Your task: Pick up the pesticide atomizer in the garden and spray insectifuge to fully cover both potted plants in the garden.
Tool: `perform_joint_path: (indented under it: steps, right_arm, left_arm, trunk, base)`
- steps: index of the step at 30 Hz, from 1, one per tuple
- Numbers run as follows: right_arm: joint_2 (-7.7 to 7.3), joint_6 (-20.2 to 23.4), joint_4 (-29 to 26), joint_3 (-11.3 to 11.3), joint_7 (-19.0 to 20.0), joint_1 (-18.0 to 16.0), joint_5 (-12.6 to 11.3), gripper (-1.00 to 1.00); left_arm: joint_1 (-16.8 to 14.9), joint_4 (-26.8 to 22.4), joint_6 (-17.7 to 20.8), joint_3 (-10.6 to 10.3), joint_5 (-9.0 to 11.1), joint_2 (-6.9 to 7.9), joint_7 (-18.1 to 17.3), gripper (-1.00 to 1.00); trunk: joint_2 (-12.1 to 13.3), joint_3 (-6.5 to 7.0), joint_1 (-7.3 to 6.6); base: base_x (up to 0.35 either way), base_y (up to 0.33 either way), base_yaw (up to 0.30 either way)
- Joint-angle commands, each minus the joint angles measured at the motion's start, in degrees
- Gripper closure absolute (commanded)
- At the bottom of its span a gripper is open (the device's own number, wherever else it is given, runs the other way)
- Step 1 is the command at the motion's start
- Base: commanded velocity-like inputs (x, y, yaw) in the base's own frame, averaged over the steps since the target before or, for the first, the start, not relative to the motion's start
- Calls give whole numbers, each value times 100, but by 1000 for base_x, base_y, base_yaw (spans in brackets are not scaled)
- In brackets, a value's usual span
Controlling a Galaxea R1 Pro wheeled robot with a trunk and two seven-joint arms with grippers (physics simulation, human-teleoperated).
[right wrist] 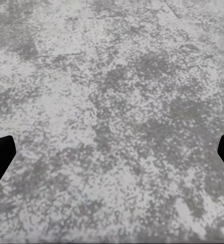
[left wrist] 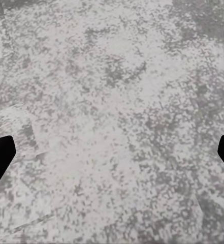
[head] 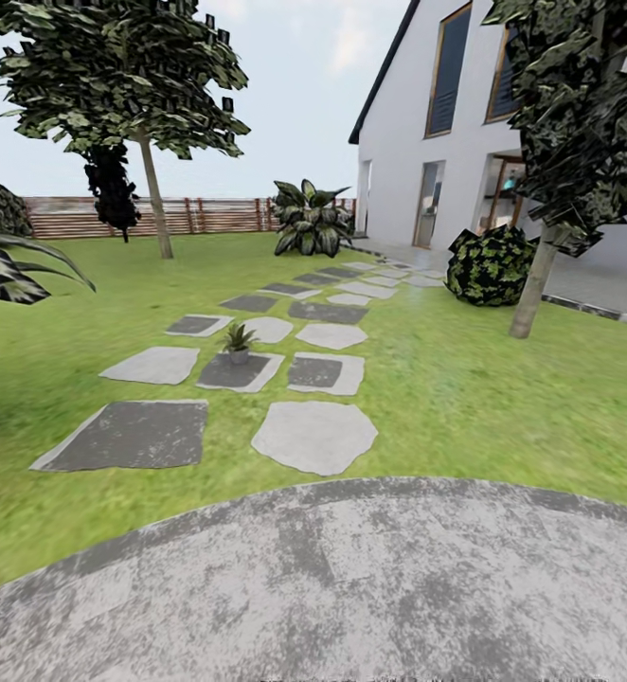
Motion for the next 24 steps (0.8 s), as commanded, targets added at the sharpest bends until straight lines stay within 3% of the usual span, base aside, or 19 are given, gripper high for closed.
perform_joint_path:
  steps: [1,24]
  right_arm:
    - [1,-18,5,-3,-3,-4,0,-100]
    - [1,-18,5,-3,-3,-4,3,-100]
  left_arm:
    - [-3,5,-18,6,23,0,-3,-100]
    - [-3,6,-18,6,23,8,-3,-100]
  trunk:
    - [-44,-32,22]
    - [-966,-610,527]
  base:
    - [0,0,-182]
    - [0,0,-165]
